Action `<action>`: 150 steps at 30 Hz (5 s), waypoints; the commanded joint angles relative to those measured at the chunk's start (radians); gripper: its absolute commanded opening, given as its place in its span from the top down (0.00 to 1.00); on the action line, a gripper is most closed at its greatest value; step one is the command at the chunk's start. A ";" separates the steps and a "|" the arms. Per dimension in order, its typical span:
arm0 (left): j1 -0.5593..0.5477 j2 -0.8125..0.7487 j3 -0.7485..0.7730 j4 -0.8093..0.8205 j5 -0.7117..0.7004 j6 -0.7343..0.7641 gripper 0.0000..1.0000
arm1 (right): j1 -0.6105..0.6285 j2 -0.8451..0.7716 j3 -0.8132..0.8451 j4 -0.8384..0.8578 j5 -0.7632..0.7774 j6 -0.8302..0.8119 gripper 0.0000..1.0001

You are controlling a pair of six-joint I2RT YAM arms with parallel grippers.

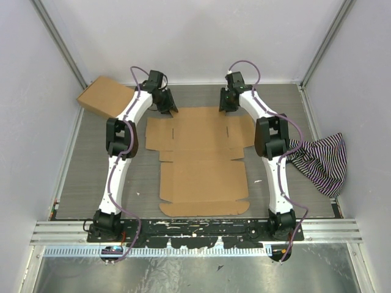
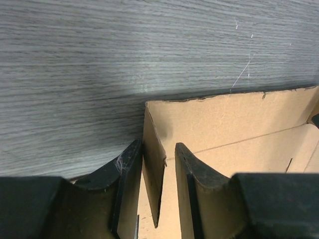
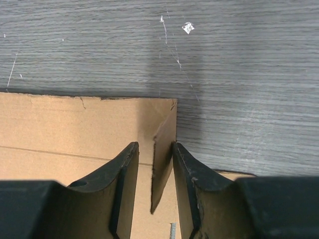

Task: Fold the paper box

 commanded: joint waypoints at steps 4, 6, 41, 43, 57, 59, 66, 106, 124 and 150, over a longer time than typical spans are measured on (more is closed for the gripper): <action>-0.016 -0.082 0.052 -0.046 -0.054 0.045 0.61 | 0.013 -0.095 0.036 0.023 0.026 -0.014 0.60; -0.016 -0.086 0.054 -0.057 -0.067 0.050 0.60 | 0.015 -0.095 0.039 0.023 0.026 -0.014 0.60; -0.054 -0.020 0.059 0.042 0.060 -0.058 0.60 | 0.037 -0.023 0.066 0.043 -0.040 0.027 0.58; -0.055 0.004 0.067 0.043 0.077 -0.072 0.60 | 0.038 -0.010 0.065 0.046 -0.045 0.033 0.57; -0.055 0.071 0.074 -0.007 0.076 -0.075 0.60 | 0.038 0.054 0.052 0.046 -0.086 0.057 0.56; -0.053 0.060 0.066 -0.014 0.079 -0.071 0.59 | 0.038 0.039 0.040 0.050 -0.081 0.061 0.56; -0.029 -0.093 -0.022 -0.023 0.055 -0.041 0.55 | 0.037 -0.095 0.004 0.061 -0.016 0.067 0.53; 0.006 -0.956 -1.382 0.324 0.057 -0.094 0.38 | -0.004 -0.894 -1.180 0.207 0.020 0.186 0.27; -0.003 -0.834 -1.334 0.329 0.060 -0.094 0.40 | -0.040 -0.804 -1.188 0.275 -0.098 0.189 0.30; -0.142 -0.831 -1.145 0.244 0.027 -0.096 0.45 | -0.016 -0.870 -1.111 0.227 -0.146 0.186 0.35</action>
